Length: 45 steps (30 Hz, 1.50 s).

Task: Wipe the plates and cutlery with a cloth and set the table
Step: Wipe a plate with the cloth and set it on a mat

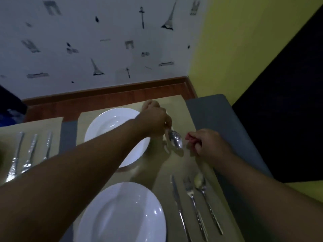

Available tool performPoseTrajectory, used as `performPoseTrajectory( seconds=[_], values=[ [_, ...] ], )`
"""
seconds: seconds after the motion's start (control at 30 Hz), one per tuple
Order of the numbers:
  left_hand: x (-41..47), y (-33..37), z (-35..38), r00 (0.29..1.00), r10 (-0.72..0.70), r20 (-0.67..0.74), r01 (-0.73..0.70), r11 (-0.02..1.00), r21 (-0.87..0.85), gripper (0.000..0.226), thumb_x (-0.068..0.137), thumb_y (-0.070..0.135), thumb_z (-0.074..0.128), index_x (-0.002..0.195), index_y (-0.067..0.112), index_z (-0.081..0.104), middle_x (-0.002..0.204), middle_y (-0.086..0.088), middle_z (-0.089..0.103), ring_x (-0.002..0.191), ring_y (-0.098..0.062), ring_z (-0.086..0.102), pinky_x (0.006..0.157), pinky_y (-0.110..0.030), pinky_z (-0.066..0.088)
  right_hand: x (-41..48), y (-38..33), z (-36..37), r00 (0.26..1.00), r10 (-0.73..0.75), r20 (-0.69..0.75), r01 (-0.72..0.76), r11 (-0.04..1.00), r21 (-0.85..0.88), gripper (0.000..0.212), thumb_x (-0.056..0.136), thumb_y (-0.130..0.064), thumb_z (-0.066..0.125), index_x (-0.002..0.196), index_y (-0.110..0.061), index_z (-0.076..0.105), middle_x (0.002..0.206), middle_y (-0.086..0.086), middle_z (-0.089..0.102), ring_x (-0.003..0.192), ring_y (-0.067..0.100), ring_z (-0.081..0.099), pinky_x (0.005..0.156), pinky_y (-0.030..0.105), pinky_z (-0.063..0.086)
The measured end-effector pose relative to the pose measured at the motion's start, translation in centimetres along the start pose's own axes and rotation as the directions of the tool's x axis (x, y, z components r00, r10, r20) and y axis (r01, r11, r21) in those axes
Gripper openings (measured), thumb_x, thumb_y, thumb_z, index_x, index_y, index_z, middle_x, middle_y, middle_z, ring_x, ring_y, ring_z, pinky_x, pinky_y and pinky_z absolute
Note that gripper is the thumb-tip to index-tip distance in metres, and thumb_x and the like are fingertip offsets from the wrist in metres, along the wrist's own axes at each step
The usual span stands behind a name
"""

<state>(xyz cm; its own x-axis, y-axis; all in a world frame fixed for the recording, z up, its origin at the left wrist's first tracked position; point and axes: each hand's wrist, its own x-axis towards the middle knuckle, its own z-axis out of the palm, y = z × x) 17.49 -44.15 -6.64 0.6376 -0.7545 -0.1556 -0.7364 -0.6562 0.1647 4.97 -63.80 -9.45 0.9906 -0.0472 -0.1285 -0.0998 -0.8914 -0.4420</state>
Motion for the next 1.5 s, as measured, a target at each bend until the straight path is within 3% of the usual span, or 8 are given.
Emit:
performPoseTrajectory(
  seconds=[0.2, 0.4, 0.6, 0.73, 1.03, 1.33, 1.4, 1.5],
  values=[
    [6.7, 3.5, 2.9, 0.983, 0.156, 0.091, -0.175, 0.951, 0.254, 0.019, 0.088, 0.036, 0.061, 0.104, 0.035, 0.072, 0.104, 0.004, 0.061, 0.118, -0.027, 0.042, 0.116, -0.048, 0.015, -0.5, 3.3, -0.1, 0.999, 0.046, -0.026, -0.044, 0.996, 0.074, 0.027, 0.075, -0.010, 0.058, 0.094, -0.023, 0.073, 0.092, -0.004, 0.068, 0.082, 0.014, 0.062, 0.070, 0.036, 0.054],
    [8.8, 3.6, 5.7, 0.978, 0.210, 0.008, -0.205, 0.946, 0.252, 0.023, 0.087, 0.035, 0.060, 0.106, 0.030, 0.072, 0.112, -0.002, 0.065, 0.119, -0.029, 0.049, 0.111, -0.046, 0.027, 0.5, 4.0, 0.7, 0.999, 0.043, 0.023, -0.044, 0.997, 0.057, 0.026, 0.080, -0.019, 0.056, 0.101, -0.027, 0.070, 0.091, -0.003, 0.062, 0.079, 0.019, 0.060, 0.066, 0.037, 0.054],
    [6.2, 4.7, 7.5, 0.999, -0.015, 0.043, 0.014, 1.000, 0.024, 0.065, 0.095, 0.046, 0.054, 0.152, 0.019, 0.035, 0.159, -0.006, 0.034, 0.148, -0.024, 0.027, 0.120, -0.040, 0.018, 0.7, 4.2, 0.0, 0.999, 0.051, 0.017, -0.052, 0.998, 0.045, 0.024, 0.086, -0.019, 0.058, 0.106, -0.023, 0.071, 0.098, 0.002, 0.065, 0.085, 0.021, 0.059, 0.072, 0.039, 0.054],
    [5.7, 4.3, 9.6, 0.988, -0.045, 0.150, 0.039, 0.998, 0.045, 0.075, 0.100, 0.057, 0.034, 0.159, 0.016, 0.010, 0.167, -0.006, 0.009, 0.153, -0.023, 0.006, 0.122, -0.039, 0.005, 1.2, 3.7, -0.3, 0.997, 0.075, 0.029, -0.077, 0.995, 0.065, 0.025, 0.083, -0.016, 0.059, 0.103, -0.026, 0.071, 0.096, -0.001, 0.066, 0.084, 0.019, 0.059, 0.073, 0.038, 0.054],
    [1.2, 3.8, 6.4, 0.984, -0.176, 0.013, 0.176, 0.980, -0.095, 0.066, 0.104, 0.049, 0.030, 0.159, 0.016, 0.015, 0.167, -0.003, 0.011, 0.154, -0.021, 0.007, 0.123, -0.040, 0.006, 2.0, 0.8, -1.4, 0.998, 0.052, -0.034, -0.050, 0.997, 0.057, 0.024, 0.079, -0.018, 0.067, 0.101, -0.027, 0.068, 0.094, -0.006, 0.069, 0.084, 0.016, 0.063, 0.068, 0.031, 0.053],
    [-11.8, -3.8, 5.5, 0.760, -0.641, -0.107, 0.577, 0.740, -0.346, 0.065, 0.101, 0.045, 0.044, 0.157, 0.021, 0.023, 0.165, 0.002, 0.019, 0.153, -0.018, 0.015, 0.124, -0.040, 0.012, 4.5, -11.8, 2.1, 0.976, -0.211, 0.051, 0.198, 0.961, 0.194, 0.031, 0.088, -0.018, 0.067, 0.115, -0.032, 0.071, 0.110, -0.014, 0.068, 0.087, 0.001, 0.061, 0.086, 0.019, 0.051],
    [-13.8, -5.5, 5.7, 0.707, -0.698, -0.115, 0.625, 0.693, -0.359, 0.066, 0.100, 0.043, 0.047, 0.157, 0.020, 0.023, 0.165, 0.001, 0.018, 0.153, -0.021, 0.015, 0.123, -0.042, 0.013, 5.2, -14.4, 3.7, 0.966, -0.247, 0.072, 0.231, 0.957, 0.178, 0.031, 0.088, -0.020, 0.067, 0.117, -0.032, 0.071, 0.116, -0.011, 0.069, 0.093, 0.006, 0.063, 0.093, 0.025, 0.052],
    [-16.2, -7.6, 5.9, 0.588, -0.798, -0.136, 0.648, 0.565, -0.511, 0.067, 0.097, 0.037, 0.056, 0.155, 0.018, 0.028, 0.163, -0.003, 0.026, 0.149, -0.025, 0.025, 0.118, -0.042, 0.025, 6.3, -17.0, 5.5, 0.946, -0.304, 0.111, 0.285, 0.945, 0.160, 0.031, 0.089, -0.013, 0.064, 0.112, -0.030, 0.074, 0.110, -0.011, 0.072, 0.084, -0.001, 0.058, 0.087, 0.015, 0.047]
  ],
)
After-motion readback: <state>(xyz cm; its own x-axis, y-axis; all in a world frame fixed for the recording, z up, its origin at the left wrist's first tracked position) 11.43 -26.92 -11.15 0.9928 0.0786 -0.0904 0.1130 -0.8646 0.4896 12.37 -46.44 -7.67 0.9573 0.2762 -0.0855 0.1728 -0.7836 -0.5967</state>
